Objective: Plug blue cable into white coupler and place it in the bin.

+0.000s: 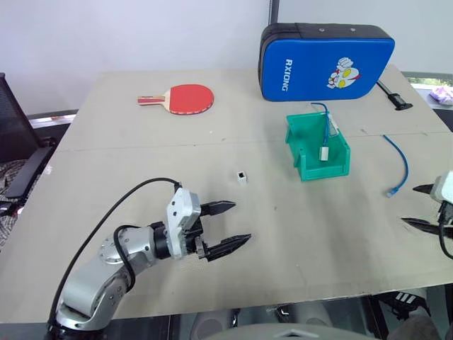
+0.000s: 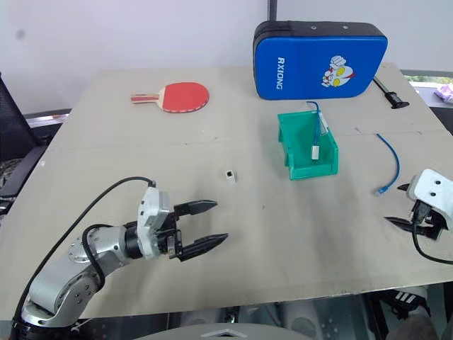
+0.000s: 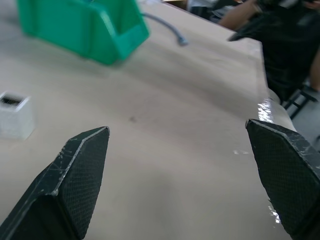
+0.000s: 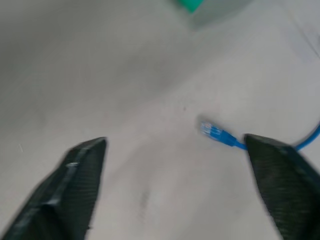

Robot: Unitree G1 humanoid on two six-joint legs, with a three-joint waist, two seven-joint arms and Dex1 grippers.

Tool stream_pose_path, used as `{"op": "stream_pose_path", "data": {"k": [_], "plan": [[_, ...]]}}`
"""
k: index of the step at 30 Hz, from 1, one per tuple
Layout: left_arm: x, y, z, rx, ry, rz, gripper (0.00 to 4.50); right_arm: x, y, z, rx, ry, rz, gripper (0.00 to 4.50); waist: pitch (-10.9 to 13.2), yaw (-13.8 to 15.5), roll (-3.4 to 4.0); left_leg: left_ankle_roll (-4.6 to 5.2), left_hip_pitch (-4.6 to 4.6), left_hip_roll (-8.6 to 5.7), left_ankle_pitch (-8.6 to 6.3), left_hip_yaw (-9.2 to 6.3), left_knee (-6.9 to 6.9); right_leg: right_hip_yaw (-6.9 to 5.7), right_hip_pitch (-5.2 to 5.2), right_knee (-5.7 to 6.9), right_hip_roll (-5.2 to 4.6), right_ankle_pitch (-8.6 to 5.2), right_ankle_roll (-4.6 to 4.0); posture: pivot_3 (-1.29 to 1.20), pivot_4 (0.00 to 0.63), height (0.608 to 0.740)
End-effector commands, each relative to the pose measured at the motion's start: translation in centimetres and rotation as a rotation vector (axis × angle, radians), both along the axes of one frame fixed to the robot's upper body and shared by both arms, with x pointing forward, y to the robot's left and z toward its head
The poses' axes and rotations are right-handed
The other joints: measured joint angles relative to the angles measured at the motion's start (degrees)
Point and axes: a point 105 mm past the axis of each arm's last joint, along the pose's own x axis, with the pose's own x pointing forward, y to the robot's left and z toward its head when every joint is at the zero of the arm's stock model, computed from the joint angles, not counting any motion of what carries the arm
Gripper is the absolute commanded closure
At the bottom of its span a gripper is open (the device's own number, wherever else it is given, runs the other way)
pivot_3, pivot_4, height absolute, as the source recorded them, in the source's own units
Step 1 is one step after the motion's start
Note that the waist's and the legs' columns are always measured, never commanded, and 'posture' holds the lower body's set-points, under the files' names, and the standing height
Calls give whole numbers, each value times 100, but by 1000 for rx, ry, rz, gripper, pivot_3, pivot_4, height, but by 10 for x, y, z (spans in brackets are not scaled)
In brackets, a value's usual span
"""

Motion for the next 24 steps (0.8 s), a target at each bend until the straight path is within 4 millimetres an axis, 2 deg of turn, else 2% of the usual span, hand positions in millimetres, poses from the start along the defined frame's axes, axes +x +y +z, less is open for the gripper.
{"op": "stream_pose_path", "data": {"k": [1,7,12,15,18,19,22,24], "plan": [[-7,-5,8,9,-74,-69,0,11,-12,-7,-203,57,171,1751,14,1,7,1,-4,0,0,1,0,1,-1,0,-3,0,0,0,150,740],[-10,-4,4,22,-90,-91,0,57,-14,-18,-361,84,317,1751,37,-26,5,1,14,3,0,29,-4,24,0,6,9,2,-1,0,150,740],[-11,-4,2,16,-92,-80,0,83,-10,-30,-439,126,365,1751,47,-7,15,3,16,5,-1,40,-8,35,-3,7,5,17,-26,0,150,740],[-13,-4,2,15,-98,-66,0,88,-10,-39,-500,198,390,2650,46,-15,2,13,16,4,-7,45,-8,40,-1,3,-4,17,-27,0,150,740],[-13,-4,3,11,-102,-49,0,85,-14,-40,-522,251,405,3826,44,-22,-14,22,22,3,-12,53,-3,44,6,0,-12,18,-28,0,150,740],[-14,-4,2,11,-101,-45,0,85,-13,-39,-515,256,405,4350,44,-23,-16,24,27,2,-13,56,1,46,12,0,-16,18,-28,0,150,740],[-14,-5,1,10,-100,-40,0,89,-4,-35,-440,248,398,4470,44,-14,-16,26,36,-2,-14,60,6,50,21,2,-25,20,-28,0,150,740],[-13,-5,0,12,-101,-33,0,95,27,-23,-278,227,423,4470,44,-16,-16,26,38,-2,-14,55,6,46,22,6,-23,20,-28,0,150,740]]}}
